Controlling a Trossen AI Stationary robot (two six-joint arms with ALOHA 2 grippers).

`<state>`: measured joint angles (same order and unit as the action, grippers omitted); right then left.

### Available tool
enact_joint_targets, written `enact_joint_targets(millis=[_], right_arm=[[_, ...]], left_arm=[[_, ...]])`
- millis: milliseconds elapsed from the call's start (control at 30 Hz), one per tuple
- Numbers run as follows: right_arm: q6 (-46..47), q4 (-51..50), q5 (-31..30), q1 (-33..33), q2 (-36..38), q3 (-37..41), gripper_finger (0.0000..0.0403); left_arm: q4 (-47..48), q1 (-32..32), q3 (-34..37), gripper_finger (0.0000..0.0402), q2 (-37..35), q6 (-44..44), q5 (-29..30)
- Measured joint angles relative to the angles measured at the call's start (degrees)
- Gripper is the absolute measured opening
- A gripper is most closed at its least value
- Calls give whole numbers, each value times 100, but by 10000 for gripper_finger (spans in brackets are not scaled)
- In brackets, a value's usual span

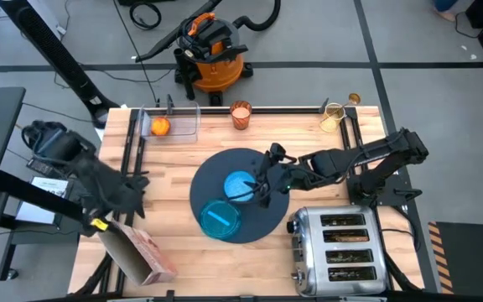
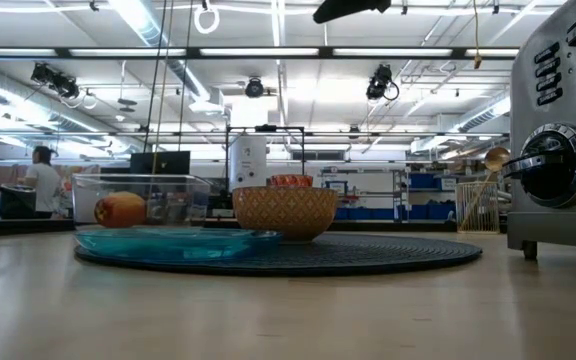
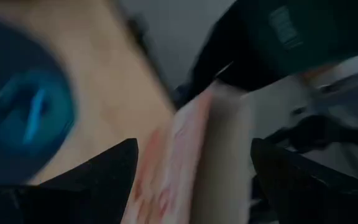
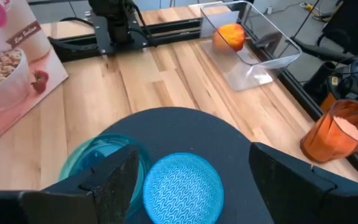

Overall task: Arrange a breakfast setting
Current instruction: Pour the cereal from the box into the bowl

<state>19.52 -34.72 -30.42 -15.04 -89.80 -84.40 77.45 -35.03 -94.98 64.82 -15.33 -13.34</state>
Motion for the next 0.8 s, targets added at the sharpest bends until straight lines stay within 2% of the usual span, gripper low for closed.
enact_joint_targets(millis=[133,233,333,533,800], right_arm=[[-12,-186,-4,-27,0,0,305],[-12,-282,-4,-24,0,0,305],[-13,-286,11,-103,0,0,305],[-154,-409,269,-275,0,0,302],[-304,-440,341,-413,0,0,288]], left_arm=[[585,-595,0,319,4,-347,979],[817,-954,48,316,17,-439,1336],[949,-1248,209,307,83,-681,1354],[558,-1676,753,281,173,-928,1226],[425,-1765,1570,220,269,-515,1360]])
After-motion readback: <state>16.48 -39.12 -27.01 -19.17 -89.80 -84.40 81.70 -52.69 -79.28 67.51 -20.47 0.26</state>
